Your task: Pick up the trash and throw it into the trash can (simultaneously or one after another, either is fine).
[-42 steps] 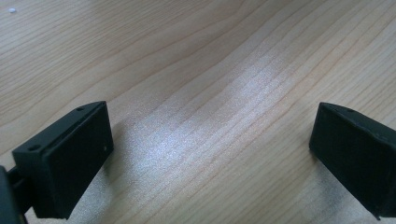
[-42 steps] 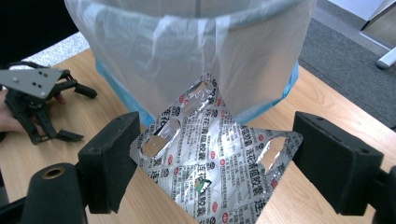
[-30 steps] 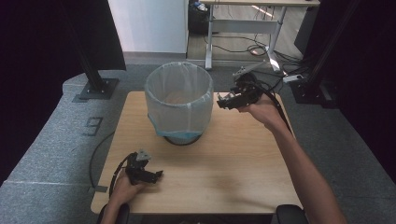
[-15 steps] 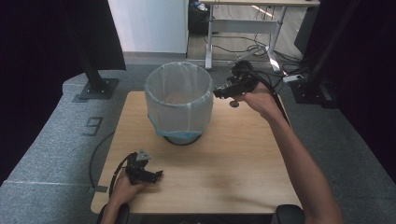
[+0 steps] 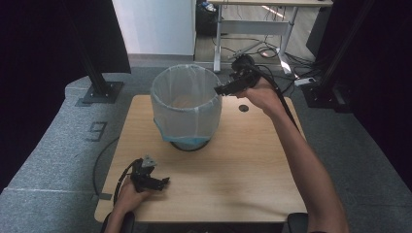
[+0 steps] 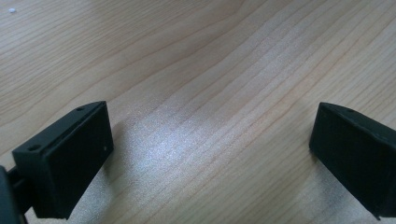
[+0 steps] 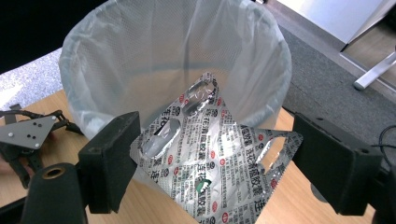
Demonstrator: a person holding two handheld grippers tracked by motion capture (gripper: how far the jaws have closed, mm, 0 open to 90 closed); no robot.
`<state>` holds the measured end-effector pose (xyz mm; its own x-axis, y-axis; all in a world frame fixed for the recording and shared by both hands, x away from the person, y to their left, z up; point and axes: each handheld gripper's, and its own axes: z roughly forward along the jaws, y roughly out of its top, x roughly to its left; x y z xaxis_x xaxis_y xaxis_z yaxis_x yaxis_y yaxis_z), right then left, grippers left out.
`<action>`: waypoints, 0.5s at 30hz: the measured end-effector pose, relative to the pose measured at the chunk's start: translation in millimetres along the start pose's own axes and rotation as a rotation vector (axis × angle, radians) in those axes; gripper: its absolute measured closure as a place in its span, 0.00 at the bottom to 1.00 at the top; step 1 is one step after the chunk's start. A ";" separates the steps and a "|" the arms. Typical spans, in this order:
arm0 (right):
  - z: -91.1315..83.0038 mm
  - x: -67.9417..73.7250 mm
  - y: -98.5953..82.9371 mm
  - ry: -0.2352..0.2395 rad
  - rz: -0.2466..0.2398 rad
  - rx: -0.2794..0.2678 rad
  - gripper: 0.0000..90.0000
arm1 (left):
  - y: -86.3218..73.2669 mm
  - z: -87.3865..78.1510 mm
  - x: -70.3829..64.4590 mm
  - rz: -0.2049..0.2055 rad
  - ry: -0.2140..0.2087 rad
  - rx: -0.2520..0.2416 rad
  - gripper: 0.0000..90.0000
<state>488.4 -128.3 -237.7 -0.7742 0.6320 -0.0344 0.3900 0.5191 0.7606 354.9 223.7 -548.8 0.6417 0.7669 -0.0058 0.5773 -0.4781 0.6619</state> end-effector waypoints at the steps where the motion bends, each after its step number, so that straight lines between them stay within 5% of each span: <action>1: 1.2 0.8 3.1 0.000 -0.001 -0.003 0.19 | 0.0 0.0 0.0 0.000 0.000 0.000 0.00; 15: 25.9 9.8 32.9 -0.003 -0.023 0.000 0.19 | 0.0 0.0 0.0 -0.001 -0.001 0.000 0.00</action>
<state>506.5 -90.1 -229.8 -0.7816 0.6215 -0.0535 0.3721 0.5333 0.7597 354.8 223.7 -548.7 0.6417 0.7669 -0.0074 0.5778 -0.4771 0.6622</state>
